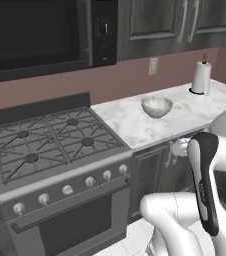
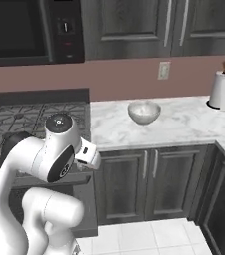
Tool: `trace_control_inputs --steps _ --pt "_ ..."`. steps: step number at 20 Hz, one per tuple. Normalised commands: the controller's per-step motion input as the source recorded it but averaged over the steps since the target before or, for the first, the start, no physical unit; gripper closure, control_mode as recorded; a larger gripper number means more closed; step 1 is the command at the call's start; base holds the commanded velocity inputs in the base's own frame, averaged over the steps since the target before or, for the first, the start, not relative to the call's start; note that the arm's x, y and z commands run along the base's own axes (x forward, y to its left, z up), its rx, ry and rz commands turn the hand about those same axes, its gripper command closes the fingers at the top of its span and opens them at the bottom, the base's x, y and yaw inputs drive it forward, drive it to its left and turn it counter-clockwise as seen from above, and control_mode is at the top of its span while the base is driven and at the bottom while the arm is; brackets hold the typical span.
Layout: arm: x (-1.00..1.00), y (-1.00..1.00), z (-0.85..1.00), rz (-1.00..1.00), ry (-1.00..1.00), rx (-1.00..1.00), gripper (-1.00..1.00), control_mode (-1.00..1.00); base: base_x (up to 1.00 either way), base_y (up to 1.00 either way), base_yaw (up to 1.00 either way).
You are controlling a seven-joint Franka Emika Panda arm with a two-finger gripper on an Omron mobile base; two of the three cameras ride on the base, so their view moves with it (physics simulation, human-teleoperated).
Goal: Pick the cup and bowl from the counter and place them on the counter next to the sink.
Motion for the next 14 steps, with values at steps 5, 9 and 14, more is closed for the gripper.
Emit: trace_control_inputs --steps 5,9,14 --pt "0.0 0.0 0.0 0.0 0.0 0.0 -1.0 1.0 0.73 -0.6 0.08" --pt "0.0 0.0 0.0 0.0 0.0 0.0 -1.0 1.0 0.86 -0.2 0.2" --pt "0.0 0.0 0.0 0.0 0.0 0.0 -1.0 1.0 0.8 -0.05 0.22"
